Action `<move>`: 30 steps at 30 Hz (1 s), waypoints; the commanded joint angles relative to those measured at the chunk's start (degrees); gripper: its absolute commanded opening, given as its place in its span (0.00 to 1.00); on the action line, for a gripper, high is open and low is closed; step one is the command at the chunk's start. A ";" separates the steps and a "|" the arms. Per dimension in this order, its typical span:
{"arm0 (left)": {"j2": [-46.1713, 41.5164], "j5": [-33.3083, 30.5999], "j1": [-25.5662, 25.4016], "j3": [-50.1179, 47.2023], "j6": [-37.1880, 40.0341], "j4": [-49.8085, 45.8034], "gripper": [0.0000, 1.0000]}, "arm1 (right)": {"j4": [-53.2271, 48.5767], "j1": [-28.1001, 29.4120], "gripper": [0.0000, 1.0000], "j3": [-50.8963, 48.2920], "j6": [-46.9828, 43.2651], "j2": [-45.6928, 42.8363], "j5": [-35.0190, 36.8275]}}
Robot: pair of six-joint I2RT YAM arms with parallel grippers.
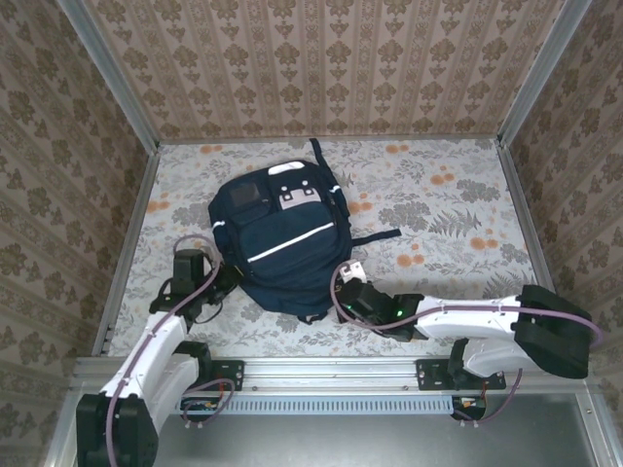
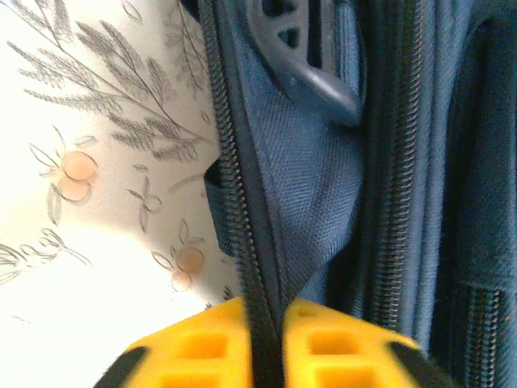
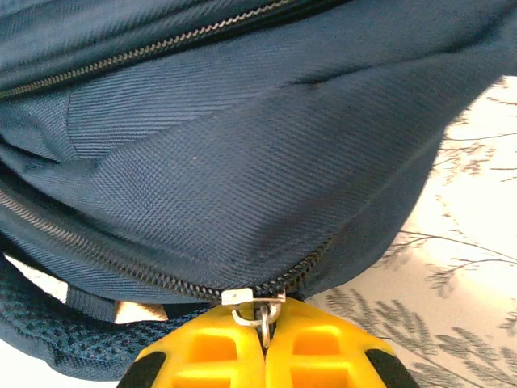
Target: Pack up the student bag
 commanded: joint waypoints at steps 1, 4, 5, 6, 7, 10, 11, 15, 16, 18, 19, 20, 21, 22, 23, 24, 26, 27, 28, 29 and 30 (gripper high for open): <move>-0.63 -1.12 1.28 2.58 4.01 0.48 0.52 | -0.43 2.92 0.00 4.11 -0.85 3.53 2.92; -5.11 -1.49 -0.08 2.48 3.58 -4.10 0.66 | 1.84 4.58 0.00 5.66 -0.99 7.35 1.91; -7.54 -2.45 -1.33 2.25 2.61 -6.25 0.67 | 2.84 4.73 0.00 6.08 -0.99 8.36 1.36; -9.90 -3.09 -2.66 1.75 1.57 -7.53 0.68 | 3.43 4.98 0.00 6.29 -1.02 9.05 1.10; -12.45 -3.99 -4.68 1.24 0.13 -8.94 0.68 | 4.13 5.29 0.00 6.77 -1.12 10.07 0.93; -19.76 -8.22 -12.56 -0.82 -5.64 -11.92 0.67 | 5.48 5.86 0.00 8.09 -1.33 12.41 0.76; -21.54 -9.97 -16.10 -1.83 -8.35 -11.90 0.66 | 5.89 5.97 0.00 8.39 -1.35 12.96 0.87; -22.37 -18.09 -31.36 -3.02 -16.24 -10.29 0.64 | 7.10 6.06 0.00 8.42 -1.43 13.63 1.17; -21.35 -20.87 -35.28 -2.84 -17.79 -9.62 0.63 | 7.37 6.12 0.00 8.18 -1.43 13.45 1.21; -18.81 -26.70 -43.30 -2.63 -21.80 -7.75 0.63 | 8.06 6.15 0.00 7.72 -1.43 13.24 1.19; -16.57 -29.83 -47.47 -2.34 -23.63 -6.29 0.63 | 8.50 6.24 0.00 7.46 -1.43 13.09 1.19; -14.06 -32.86 -51.14 -1.82 -25.68 -4.96 0.63 | 8.91 6.28 0.00 7.28 -1.43 13.09 1.29; -11.72 -35.36 -54.55 -0.86 -27.20 -4.45 0.63 | 9.13 6.33 0.00 7.19 -1.38 13.09 1.33; -9.15 -37.72 -57.44 0.66 -28.52 -4.11 0.63 | 9.44 6.41 0.00 7.18 -1.43 13.19 1.44; -5.93 -39.33 -59.71 2.69 -29.42 -3.94 0.64 | 9.75 6.55 0.00 7.14 -1.52 13.28 1.44; -3.46 -40.58 -60.99 4.26 -29.80 -3.99 0.64 | 10.05 6.63 0.00 7.10 -1.51 13.35 1.46; 2.05 -42.42 -61.80 7.72 -30.12 -5.02 0.65 | 10.75 6.94 0.00 7.01 -1.69 13.35 1.47; 3.57 -43.20 -61.75 8.55 -30.77 -5.36 0.65 | 10.96 7.07 0.00 7.01 -1.70 13.38 1.46; 5.49 -43.95 -61.73 9.05 -30.84 -4.47 0.65 | 11.30 7.19 0.00 6.93 -1.69 13.35 1.57; 6.60 -44.56 -61.56 9.10 -31.13 -3.19 0.65 | 11.65 7.29 0.00 6.71 -1.62 13.35 1.60; 7.30 -44.90 -61.13 9.00 -31.63 -2.43 0.65 | 11.92 7.45 0.00 6.59 -1.56 13.36 1.52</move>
